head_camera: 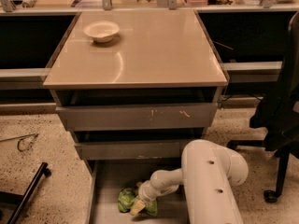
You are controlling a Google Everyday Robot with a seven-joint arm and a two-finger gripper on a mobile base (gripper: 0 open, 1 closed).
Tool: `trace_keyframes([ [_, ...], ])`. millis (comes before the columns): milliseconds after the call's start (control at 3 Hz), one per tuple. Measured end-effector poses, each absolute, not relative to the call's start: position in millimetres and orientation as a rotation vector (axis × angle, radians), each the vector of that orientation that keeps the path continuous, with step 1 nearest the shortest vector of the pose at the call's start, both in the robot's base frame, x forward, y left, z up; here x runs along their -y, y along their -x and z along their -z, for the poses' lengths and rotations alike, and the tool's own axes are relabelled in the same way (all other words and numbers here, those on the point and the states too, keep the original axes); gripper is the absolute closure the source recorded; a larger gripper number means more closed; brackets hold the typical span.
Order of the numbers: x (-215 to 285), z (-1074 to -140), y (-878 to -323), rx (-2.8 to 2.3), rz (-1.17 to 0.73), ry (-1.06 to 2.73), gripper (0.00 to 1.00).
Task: Pick green rice chip bag from bottom drawer and place on counter
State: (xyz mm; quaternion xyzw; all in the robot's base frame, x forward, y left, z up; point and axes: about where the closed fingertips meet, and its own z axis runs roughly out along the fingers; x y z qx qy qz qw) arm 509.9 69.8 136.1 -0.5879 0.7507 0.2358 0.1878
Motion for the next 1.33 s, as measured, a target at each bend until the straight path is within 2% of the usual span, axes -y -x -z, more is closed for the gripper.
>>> trace_keyframes([
  [667, -70, -136, -510, -2.112, -0.664, 1.654, 0.65],
  [1000, -64, -168, -511, -2.076, -0.687, 1.613, 0.88],
  [1333, -57, -258, -520, -1.964, -0.67, 1.547, 1.0],
])
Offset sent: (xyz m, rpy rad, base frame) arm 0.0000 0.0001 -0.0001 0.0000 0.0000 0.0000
